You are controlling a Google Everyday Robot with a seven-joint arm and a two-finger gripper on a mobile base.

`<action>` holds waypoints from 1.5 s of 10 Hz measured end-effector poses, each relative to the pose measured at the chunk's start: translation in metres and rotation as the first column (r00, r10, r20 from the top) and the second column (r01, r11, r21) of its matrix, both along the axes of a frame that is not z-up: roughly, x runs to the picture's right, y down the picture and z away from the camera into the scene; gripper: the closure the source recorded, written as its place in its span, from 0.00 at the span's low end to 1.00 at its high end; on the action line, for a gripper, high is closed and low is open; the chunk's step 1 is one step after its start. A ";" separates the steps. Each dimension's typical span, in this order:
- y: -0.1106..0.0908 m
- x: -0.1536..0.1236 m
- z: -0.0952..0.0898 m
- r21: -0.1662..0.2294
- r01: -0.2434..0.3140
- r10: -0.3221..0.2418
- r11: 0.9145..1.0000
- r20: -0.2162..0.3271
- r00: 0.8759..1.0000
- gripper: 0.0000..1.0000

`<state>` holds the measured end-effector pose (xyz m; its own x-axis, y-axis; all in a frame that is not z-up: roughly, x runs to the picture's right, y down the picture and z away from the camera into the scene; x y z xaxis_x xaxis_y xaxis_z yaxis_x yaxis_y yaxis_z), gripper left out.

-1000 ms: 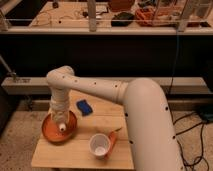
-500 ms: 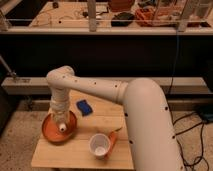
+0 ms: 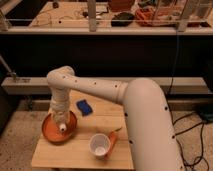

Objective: Place the bottle in the ceramic bowl

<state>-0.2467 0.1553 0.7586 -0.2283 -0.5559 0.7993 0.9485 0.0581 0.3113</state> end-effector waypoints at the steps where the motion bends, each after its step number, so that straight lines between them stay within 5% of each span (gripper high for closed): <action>1: 0.000 0.000 0.000 0.000 0.000 0.000 1.000 0.000 1.000 0.73; 9: 0.001 0.001 0.002 -0.004 0.000 0.000 1.000 -0.009 1.000 0.54; 15: 0.001 0.003 0.003 -0.007 0.001 -0.001 1.000 -0.015 1.000 0.59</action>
